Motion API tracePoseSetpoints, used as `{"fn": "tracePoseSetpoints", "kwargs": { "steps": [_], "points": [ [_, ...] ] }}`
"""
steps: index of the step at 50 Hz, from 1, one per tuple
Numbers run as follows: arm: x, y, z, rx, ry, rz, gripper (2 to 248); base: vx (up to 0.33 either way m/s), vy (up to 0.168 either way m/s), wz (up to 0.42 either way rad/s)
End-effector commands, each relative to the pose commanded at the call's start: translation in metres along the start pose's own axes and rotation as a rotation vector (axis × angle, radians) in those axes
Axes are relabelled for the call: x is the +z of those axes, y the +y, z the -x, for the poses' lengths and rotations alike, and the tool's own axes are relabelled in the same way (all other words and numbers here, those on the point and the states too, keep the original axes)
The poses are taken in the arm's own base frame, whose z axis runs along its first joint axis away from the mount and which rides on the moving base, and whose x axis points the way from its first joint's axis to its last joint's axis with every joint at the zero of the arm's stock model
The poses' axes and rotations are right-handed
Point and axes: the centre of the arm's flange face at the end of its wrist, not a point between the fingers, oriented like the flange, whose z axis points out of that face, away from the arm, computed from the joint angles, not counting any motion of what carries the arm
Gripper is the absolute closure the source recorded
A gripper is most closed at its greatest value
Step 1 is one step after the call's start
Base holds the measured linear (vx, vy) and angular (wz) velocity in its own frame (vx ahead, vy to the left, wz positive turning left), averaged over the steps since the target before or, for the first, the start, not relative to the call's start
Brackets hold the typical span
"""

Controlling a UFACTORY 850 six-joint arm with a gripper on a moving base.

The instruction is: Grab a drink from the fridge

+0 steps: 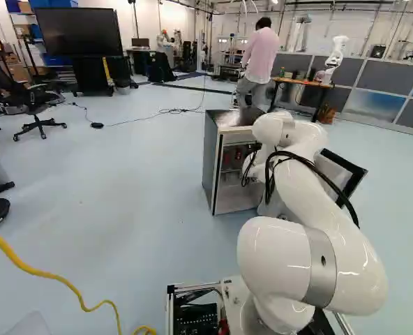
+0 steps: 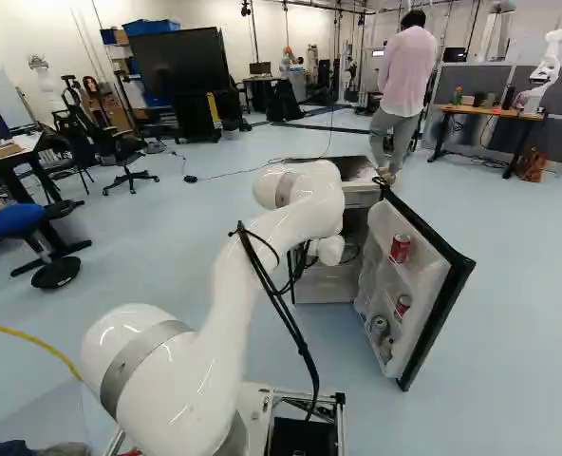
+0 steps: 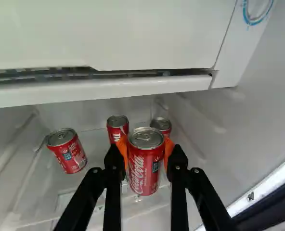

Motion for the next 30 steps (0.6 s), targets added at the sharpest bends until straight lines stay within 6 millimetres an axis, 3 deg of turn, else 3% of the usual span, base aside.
{"fn": "tracePoseSetpoints", "kwargs": {
  "steps": [30],
  "points": [
    [-0.073, -0.013, -0.045, 0.012, -0.072, -0.013, 156, 0.0, 0.0, 0.0]
  ]
}}
